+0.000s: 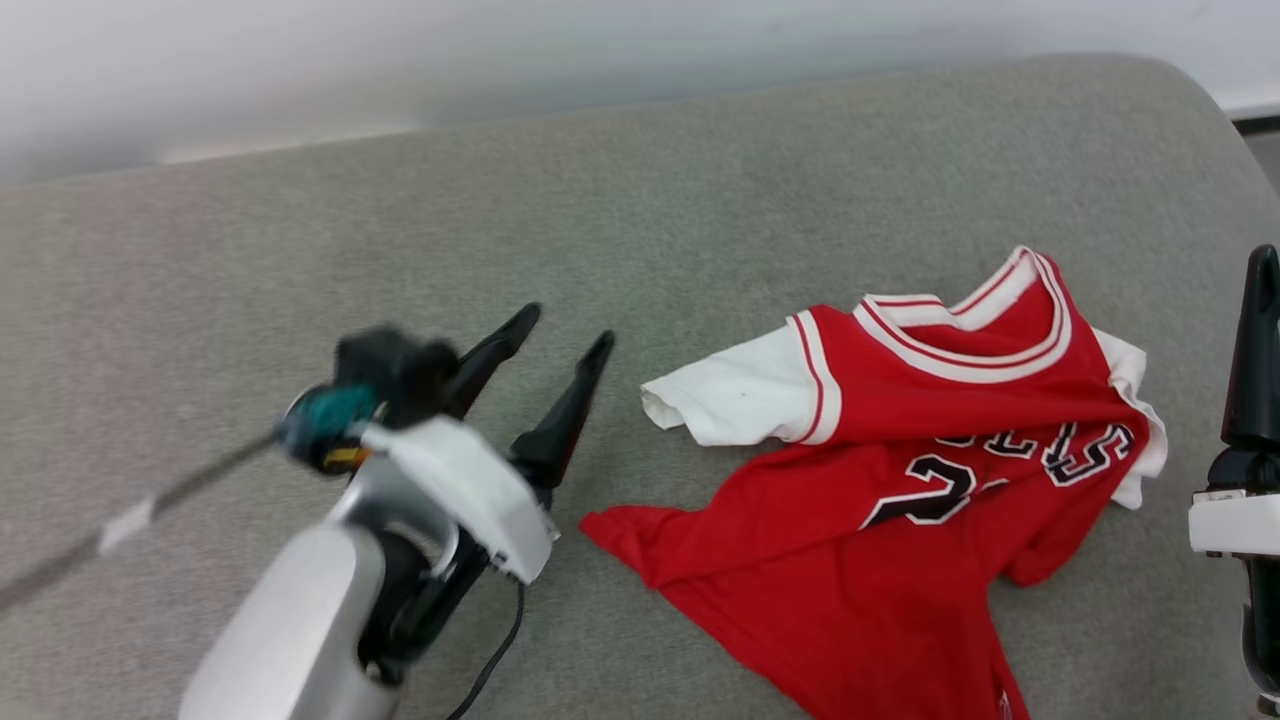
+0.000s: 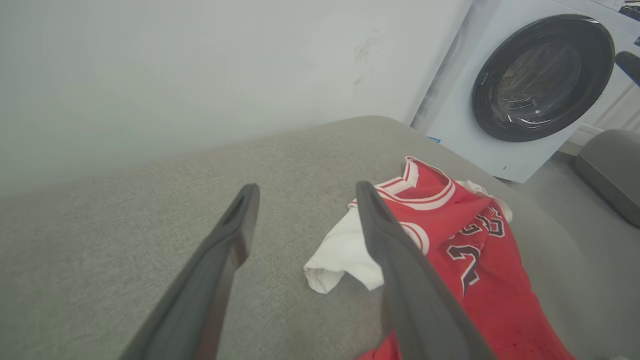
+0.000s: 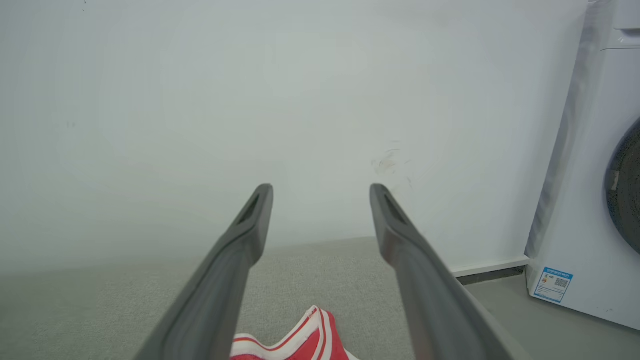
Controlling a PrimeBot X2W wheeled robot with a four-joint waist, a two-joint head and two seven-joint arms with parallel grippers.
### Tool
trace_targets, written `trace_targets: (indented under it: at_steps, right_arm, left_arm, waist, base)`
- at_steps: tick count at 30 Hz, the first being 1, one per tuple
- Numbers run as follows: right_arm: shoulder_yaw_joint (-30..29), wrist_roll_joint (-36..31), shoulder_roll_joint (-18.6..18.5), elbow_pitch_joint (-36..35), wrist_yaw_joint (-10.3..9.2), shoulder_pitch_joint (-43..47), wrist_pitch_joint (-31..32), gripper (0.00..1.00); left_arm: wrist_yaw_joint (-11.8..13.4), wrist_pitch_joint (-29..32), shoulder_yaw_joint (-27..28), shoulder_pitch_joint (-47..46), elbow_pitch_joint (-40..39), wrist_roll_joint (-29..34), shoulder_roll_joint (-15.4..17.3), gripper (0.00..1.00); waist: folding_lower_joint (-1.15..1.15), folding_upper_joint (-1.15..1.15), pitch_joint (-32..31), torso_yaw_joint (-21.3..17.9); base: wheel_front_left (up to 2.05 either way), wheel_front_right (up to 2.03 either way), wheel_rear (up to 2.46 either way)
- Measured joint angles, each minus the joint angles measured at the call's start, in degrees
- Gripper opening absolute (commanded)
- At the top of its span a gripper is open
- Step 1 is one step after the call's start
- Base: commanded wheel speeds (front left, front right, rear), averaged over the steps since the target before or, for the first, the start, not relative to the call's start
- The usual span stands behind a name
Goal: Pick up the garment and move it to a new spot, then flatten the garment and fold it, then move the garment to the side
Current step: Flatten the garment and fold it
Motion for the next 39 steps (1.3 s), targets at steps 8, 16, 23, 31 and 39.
trace_targets:
  at_steps: [8,16,23,31,39]
  right_arm:
    - [0.54,-1.15,1.53,0.19,0.0,-0.96,-2.65,1.0]
    - [0.86,-1.42,2.59,2.1,0.01,-1.47,-4.52,1.0]
    - [0.89,-1.47,2.91,3.26,0.01,-2.36,-5.64,1.0]
    - [0.64,-1.75,3.04,3.58,0.01,-2.65,-5.92,1.0]
    - [1.48,-2.56,2.58,4.31,0.01,-3.05,-4.34,1.0]
  left_arm:
    - [-0.07,28.27,-9.9,-19.66,6.0,-9.15,6.75,1.0]
    - [-0.08,42.5,-13.36,-27.13,14.88,-15.02,5.34,1.0]
    - [-0.08,43.65,-17.18,-28.56,18.98,-13.54,6.08,1.0]
    - [-0.08,43.29,-22.25,-28.67,19.36,-14.13,8.13,0.0]
    - [0.12,31.14,-19.72,-30.08,23.68,-10.94,10.4,0.0]
  waist:
    - [0.0,0.0,3.85,-4.06]
    - [0.0,0.0,7.37,-7.96]
    - [0.0,0.0,9.7,-9.82]
    - [0.0,0.0,10.49,-9.78]
    - [0.0,0.0,9.11,-7.61]
  base:
    - [0.0,0.0,0.0]
    - [0.0,0.0,0.0]
    - [0.0,0.0,0.0]
    - [0.0,0.0,0.0]
    - [0.0,0.0,0.0]
